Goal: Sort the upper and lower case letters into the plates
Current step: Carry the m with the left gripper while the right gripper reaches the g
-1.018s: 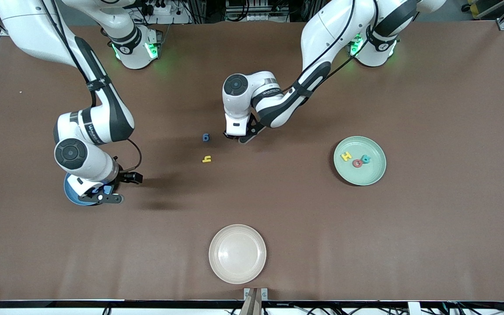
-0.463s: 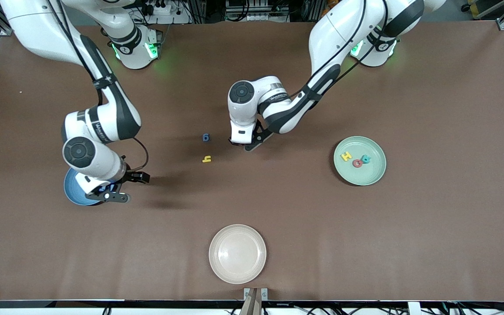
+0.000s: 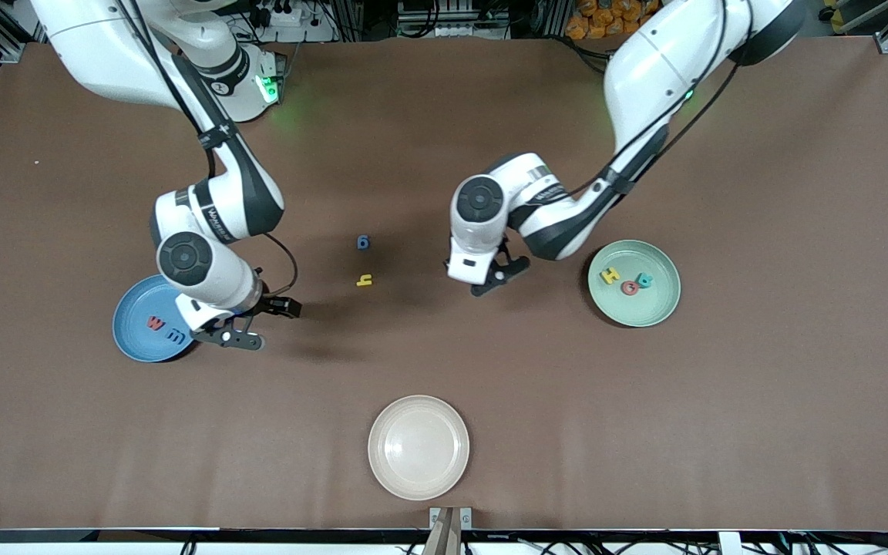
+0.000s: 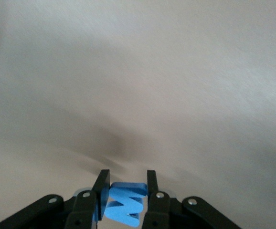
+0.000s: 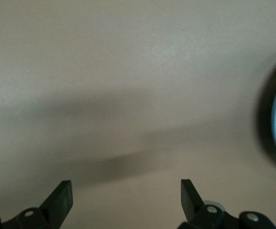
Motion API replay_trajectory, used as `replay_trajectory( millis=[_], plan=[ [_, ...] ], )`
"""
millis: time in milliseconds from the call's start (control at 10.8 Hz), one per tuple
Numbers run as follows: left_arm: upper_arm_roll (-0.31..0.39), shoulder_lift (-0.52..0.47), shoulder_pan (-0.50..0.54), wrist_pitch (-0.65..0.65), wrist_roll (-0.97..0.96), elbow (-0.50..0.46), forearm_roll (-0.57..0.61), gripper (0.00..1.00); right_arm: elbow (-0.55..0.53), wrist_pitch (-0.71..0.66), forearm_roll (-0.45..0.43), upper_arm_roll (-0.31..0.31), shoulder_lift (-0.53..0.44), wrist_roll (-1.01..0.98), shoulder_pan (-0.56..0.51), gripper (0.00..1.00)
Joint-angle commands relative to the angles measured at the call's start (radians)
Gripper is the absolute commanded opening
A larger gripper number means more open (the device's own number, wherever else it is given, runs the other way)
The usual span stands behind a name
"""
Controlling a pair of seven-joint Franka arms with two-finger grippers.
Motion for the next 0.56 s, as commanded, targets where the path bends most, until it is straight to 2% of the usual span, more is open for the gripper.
replay_trajectory(
  millis=[0, 278, 463],
  plan=[
    [-0.01, -0.18, 0.101, 0.002, 0.171, -0.226, 0.015, 0.02, 0.003, 0.021, 0.033, -0.003, 0.012, 0.065, 0.049, 1.0],
    [-0.01, -0.299, 0.237, 0.003, 0.426, -0.372, 0.015, 0.0, -0.001, 0.051, 0.034, -0.003, 0.026, 0.092, 0.122, 1.0],
    [-0.01, -0.346, 0.309, 0.014, 0.584, -0.429, 0.015, 0.0, -0.007, 0.059, 0.034, 0.037, 0.032, 0.102, 0.135, 1.0]
  ],
)
